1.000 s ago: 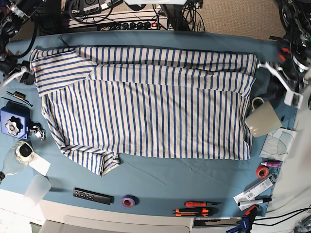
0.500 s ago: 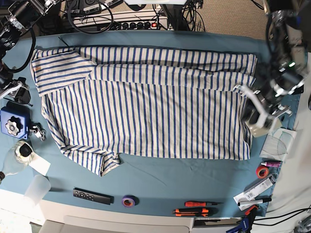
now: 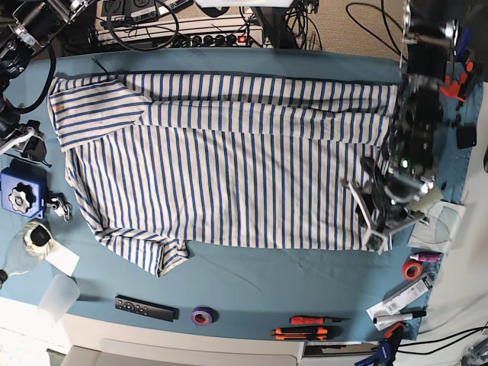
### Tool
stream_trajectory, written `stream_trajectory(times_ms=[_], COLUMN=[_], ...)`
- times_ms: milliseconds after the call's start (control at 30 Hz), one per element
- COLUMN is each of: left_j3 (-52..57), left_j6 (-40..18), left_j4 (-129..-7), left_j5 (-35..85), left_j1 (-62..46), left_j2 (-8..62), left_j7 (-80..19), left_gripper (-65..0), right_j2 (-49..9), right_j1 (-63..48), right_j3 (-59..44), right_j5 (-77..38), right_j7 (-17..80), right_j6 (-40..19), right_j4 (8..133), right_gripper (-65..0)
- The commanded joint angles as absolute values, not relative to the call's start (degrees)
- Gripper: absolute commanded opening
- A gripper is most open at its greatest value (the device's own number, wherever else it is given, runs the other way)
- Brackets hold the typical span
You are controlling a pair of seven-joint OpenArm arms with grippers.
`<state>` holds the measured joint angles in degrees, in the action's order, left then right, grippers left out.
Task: Fold the T-shirt properly
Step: 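Move the left gripper down to grasp the shirt's side near the hem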
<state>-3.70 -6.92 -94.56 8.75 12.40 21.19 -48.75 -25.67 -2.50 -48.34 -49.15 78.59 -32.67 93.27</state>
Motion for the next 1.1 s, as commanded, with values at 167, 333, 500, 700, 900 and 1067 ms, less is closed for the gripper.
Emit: stream_trajectory(times_ms=[167, 333, 500, 700, 900, 1067], left_j3=[-3.4, -3.4, -3.4, -3.4, -3.4, -3.4], left_j6=[-5.2, -5.1, -4.9, -4.1, -2.3, -1.2], left_j4=[-95.4, -95.4, -95.4, -94.6, -87.0, -77.4], left_j5=[8.5, 9.2, 9.6, 8.5, 3.9, 3.6], left_j1=[18.0, 17.9, 16.3, 15.6, 19.1, 24.1], left_j2=[20.8, 20.8, 20.8, 19.7, 16.8, 16.6], left_j7=[-51.3, -58.6, -58.7, -50.7, -48.3, -48.2], left_gripper=[-65.0, -65.0, -65.0, -65.0, -65.0, -65.0], right_j2=[-27.1, -27.2, -27.1, -27.2, -27.1, -27.2], right_j1=[-1.9, -1.9, -1.9, -1.9, -1.9, -1.9], right_j3=[-48.7, -48.7, -48.7, -48.7, -48.7, -48.7], right_j5=[-48.3, -48.3, -48.4, -48.4, -48.4, -48.4], right_j7=[75.1, 75.1, 75.0, 75.0, 75.0, 75.0], right_j6=[-32.8, -32.8, -32.8, -32.8, -32.8, -32.8], right_j4=[94.0, 94.0, 94.0, 94.0, 94.0, 94.0], right_gripper=[-47.8, -47.8, -47.8, -47.8, -47.8, -47.8])
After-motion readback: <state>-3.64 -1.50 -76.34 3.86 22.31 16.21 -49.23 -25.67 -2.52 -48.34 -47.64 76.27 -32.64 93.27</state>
